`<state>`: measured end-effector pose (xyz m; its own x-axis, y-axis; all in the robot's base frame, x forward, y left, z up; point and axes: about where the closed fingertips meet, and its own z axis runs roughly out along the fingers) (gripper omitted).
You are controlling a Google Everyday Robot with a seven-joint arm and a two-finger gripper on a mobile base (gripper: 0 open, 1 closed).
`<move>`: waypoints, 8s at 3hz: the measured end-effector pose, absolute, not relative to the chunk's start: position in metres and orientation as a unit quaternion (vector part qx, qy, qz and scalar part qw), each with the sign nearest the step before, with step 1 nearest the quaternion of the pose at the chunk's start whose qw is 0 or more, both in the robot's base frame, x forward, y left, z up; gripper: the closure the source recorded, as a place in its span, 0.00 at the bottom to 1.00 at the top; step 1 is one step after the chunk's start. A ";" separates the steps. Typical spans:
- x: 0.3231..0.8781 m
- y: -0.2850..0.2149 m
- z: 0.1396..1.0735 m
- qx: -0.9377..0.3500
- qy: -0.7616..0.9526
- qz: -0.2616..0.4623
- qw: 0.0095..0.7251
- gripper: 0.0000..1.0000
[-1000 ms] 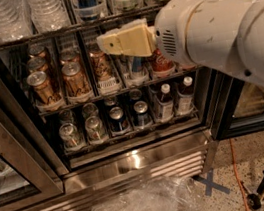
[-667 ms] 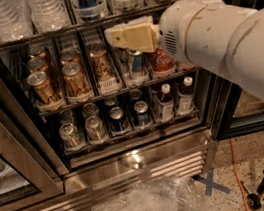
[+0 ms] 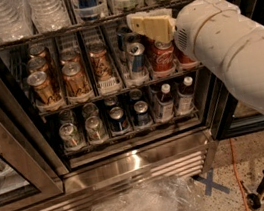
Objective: Pick green can from top shelf of fridge
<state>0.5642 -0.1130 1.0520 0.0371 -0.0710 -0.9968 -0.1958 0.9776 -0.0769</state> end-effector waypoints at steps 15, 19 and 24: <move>0.715 -0.131 1.077 -0.041 0.647 -0.014 0.761 0.53; 0.683 -0.133 1.130 -0.053 0.594 0.047 0.801 1.00; 0.653 -0.159 1.088 -0.098 0.627 0.156 0.757 1.00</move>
Offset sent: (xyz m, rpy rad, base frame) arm 0.0255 0.0048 0.0048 0.0247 -0.0843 -0.0184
